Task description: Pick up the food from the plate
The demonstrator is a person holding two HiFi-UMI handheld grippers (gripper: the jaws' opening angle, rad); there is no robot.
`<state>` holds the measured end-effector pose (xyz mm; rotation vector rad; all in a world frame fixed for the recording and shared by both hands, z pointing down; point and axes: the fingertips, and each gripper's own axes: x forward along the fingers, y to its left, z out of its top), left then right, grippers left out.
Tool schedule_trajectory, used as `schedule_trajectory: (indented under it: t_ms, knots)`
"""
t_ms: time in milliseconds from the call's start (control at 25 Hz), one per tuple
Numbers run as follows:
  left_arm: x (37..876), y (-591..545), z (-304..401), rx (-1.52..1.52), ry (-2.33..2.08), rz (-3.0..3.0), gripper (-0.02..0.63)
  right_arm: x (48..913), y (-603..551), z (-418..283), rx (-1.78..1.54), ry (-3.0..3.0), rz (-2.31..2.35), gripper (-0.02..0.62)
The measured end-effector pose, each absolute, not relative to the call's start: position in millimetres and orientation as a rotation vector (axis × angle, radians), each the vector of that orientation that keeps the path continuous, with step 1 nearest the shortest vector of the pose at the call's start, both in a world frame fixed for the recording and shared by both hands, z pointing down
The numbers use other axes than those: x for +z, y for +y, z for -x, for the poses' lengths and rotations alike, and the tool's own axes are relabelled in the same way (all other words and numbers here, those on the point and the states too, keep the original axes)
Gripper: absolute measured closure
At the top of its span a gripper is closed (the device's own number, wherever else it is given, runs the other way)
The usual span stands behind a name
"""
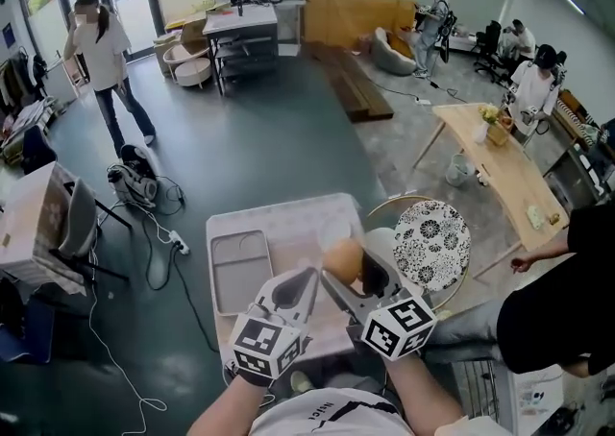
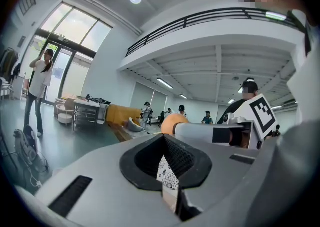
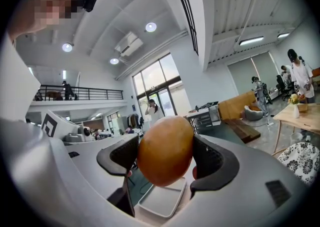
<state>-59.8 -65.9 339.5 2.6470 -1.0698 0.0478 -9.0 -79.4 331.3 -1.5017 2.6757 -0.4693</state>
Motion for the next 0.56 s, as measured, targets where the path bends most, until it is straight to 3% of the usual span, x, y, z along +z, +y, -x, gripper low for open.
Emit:
schedule_trajectory:
  t_ms: [560]
  knots:
    - [333.5,-55.5,71.3,0.039,-1.127,-2.643,0.6,325.1,-67.3,14.7,-0.432,2.702,1.502,0.284]
